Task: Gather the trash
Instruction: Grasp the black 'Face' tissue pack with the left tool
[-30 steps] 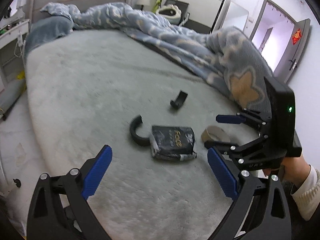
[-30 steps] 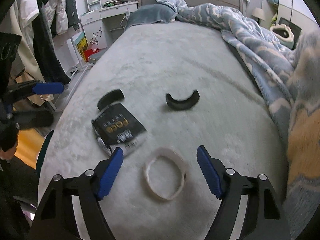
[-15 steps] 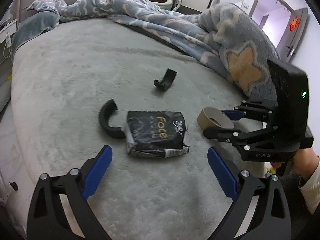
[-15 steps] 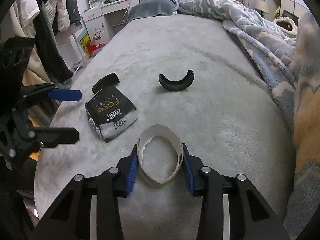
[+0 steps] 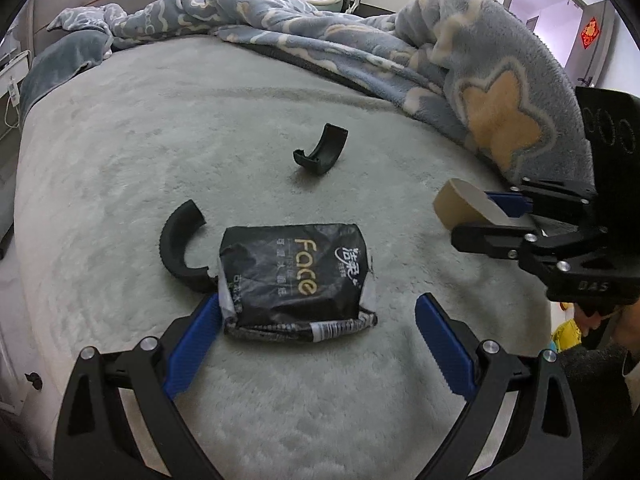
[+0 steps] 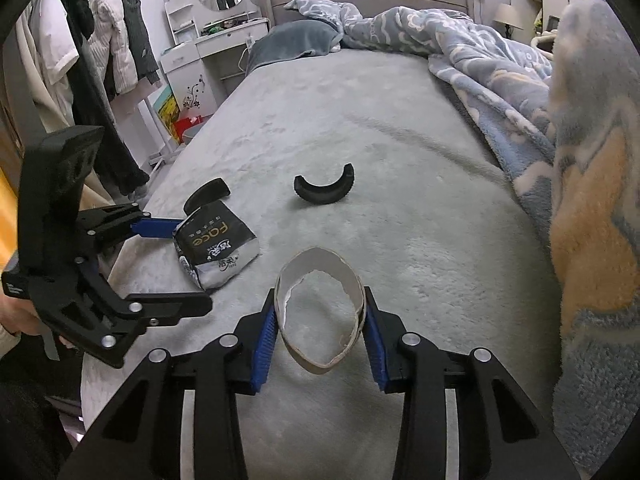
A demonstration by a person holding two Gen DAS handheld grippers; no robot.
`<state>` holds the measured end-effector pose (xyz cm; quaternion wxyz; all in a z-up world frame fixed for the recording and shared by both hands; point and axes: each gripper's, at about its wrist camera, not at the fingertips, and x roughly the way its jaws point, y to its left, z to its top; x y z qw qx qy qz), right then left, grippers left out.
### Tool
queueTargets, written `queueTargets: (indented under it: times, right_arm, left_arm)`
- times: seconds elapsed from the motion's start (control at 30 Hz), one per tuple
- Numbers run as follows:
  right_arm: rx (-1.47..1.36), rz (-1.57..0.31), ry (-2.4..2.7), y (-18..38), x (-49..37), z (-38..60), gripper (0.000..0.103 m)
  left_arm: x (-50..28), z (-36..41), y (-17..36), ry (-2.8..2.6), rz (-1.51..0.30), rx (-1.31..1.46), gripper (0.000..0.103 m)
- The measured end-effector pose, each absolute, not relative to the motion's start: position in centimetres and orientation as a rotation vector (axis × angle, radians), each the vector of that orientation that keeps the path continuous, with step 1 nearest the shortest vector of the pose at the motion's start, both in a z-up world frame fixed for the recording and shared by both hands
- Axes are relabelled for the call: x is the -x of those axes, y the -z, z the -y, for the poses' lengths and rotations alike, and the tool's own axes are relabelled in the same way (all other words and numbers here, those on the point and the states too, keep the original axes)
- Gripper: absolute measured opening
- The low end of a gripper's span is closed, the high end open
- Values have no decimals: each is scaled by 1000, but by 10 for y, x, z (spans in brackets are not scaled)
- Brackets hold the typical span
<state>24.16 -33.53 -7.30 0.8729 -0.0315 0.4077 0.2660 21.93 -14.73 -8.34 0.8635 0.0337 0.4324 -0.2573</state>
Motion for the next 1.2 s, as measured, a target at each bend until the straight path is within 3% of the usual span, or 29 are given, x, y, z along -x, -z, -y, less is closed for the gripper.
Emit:
queueTargets:
  times: [0.33,0.57,1.2]
  right_arm:
    - [44,-845,-553,72,-242,347,40]
    - [43,-848,-552,74,-241,349,40]
    - [21,-855,-580,59,-226,304,40]
  left_arm:
    - [-227,155,86,501,-885,-77,96]
    - [-232,155,87,474,-881,-81,75]
    - [-194,117,57,458,-835,-30,73]
